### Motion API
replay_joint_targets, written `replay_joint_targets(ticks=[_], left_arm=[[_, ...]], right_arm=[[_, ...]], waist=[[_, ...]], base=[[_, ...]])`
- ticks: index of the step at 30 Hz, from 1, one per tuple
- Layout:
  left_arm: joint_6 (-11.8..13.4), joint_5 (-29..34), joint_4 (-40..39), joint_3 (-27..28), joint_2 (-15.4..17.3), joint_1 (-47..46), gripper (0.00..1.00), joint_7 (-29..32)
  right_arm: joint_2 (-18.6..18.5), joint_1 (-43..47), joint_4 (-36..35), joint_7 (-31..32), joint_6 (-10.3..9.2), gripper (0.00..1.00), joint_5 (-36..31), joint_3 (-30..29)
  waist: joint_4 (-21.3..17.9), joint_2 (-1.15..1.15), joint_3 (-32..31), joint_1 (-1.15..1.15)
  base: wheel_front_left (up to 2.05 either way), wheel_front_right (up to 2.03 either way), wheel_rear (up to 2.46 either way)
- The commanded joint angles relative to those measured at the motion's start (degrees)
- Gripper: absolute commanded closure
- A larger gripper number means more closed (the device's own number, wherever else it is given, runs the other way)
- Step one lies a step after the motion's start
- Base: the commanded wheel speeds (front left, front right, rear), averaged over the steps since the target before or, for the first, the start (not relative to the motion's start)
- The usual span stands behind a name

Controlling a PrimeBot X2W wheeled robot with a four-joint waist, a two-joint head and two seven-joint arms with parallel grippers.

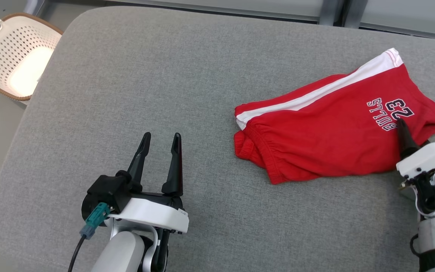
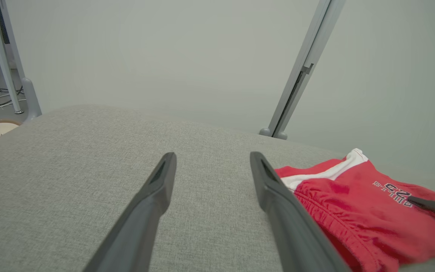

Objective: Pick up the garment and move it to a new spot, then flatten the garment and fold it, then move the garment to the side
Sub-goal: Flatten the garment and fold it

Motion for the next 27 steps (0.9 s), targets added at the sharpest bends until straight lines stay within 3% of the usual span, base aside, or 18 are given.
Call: replay_joint_targets(ticks=[1,12,13,14,27], left_arm=[[0.31,-0.53,-0.20,-0.03,0.21,-0.82,0.00,-0.07],[0.55,-0.91,-0.42,-1.35,0.21,-2.21,0.00,-0.07],[0.64,-1.01,-0.37,-1.48,0.20,-2.35,0.00,-0.07],[0.71,-1.02,-0.27,-1.60,0.20,-2.44,0.00,-0.07],[0.32,-0.72,1.61,-0.75,0.20,-1.62,0.00,-0.07]], right_arm=[[1.30,-0.07,2.18,1.94,0.01,0.00,0.14,0.01],[0.38,-8.28,6.20,4.78,0.00,0.02,-4.53,-3.77],[0.27,-8.85,6.41,4.28,0.00,0.62,-4.87,-3.74],[0.09,-9.25,6.55,3.61,0.00,1.00,-5.19,-3.52],[-0.29,-6.68,5.32,-5.11,0.00,1.00,1.56,-0.49]], waist=[[0.42,0.00,0.39,0.00],[1.99,0.00,2.31,0.00],[2.04,0.00,2.42,0.00],[2.06,0.00,2.48,0.00],[-1.32,0.00,-0.21,0.00]], base=[[0.00,0.00,0.00],[0.00,0.00,0.00],[0.00,0.00,0.00],[0.00,0.00,0.00],[0.00,0.00,0.00]])
